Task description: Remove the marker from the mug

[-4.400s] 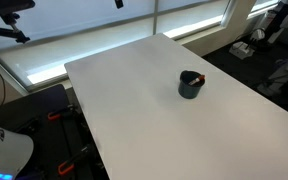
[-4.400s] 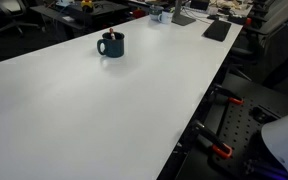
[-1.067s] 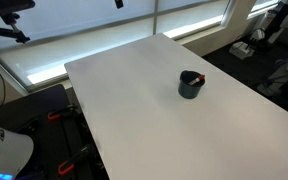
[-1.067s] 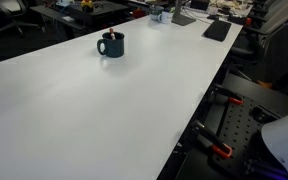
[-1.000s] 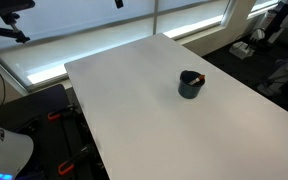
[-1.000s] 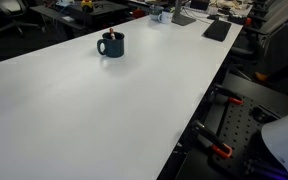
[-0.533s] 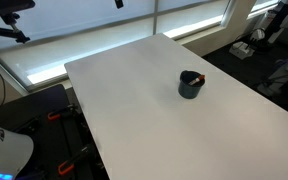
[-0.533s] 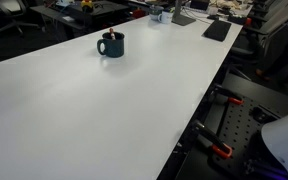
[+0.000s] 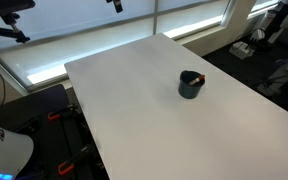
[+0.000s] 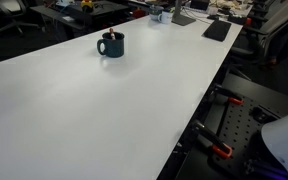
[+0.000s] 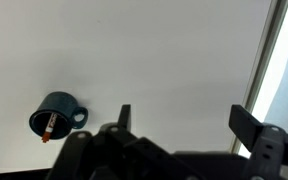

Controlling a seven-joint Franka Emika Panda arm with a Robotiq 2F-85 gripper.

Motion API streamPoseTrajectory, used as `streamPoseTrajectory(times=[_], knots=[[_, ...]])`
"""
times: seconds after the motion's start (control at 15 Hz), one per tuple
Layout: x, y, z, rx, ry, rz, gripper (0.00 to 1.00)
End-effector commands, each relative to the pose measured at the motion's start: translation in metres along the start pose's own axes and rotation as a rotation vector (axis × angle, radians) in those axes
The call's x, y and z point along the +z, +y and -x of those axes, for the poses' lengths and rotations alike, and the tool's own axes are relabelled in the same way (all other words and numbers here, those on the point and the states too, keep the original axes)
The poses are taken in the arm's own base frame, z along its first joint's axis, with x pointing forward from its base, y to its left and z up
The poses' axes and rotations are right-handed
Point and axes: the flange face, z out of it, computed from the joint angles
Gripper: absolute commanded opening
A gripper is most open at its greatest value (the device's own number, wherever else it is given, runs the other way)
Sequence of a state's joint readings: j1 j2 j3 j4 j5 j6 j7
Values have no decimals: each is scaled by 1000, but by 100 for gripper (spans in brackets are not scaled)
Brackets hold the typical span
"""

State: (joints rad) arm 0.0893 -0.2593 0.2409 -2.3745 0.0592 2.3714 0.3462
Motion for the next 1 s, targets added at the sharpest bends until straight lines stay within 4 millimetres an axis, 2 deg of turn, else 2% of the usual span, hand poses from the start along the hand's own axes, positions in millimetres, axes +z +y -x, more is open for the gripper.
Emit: streamPoseTrajectory(times=[0.0, 0.13, 0.27, 0.33, 0.4, 0.53, 0.8, 0.93], knots=[[33, -9, -28, 69, -9, 61, 100], [53, 6, -55, 157, 8, 117, 100], [68, 32, -83, 272, 5, 176, 100], [55, 19, -52, 190, 6, 145, 100], [64, 30, -66, 225, 5, 157, 100], [76, 41, -80, 254, -3, 162, 100], [75, 36, -83, 252, 1, 157, 100], [81, 35, -84, 243, -9, 170, 100]])
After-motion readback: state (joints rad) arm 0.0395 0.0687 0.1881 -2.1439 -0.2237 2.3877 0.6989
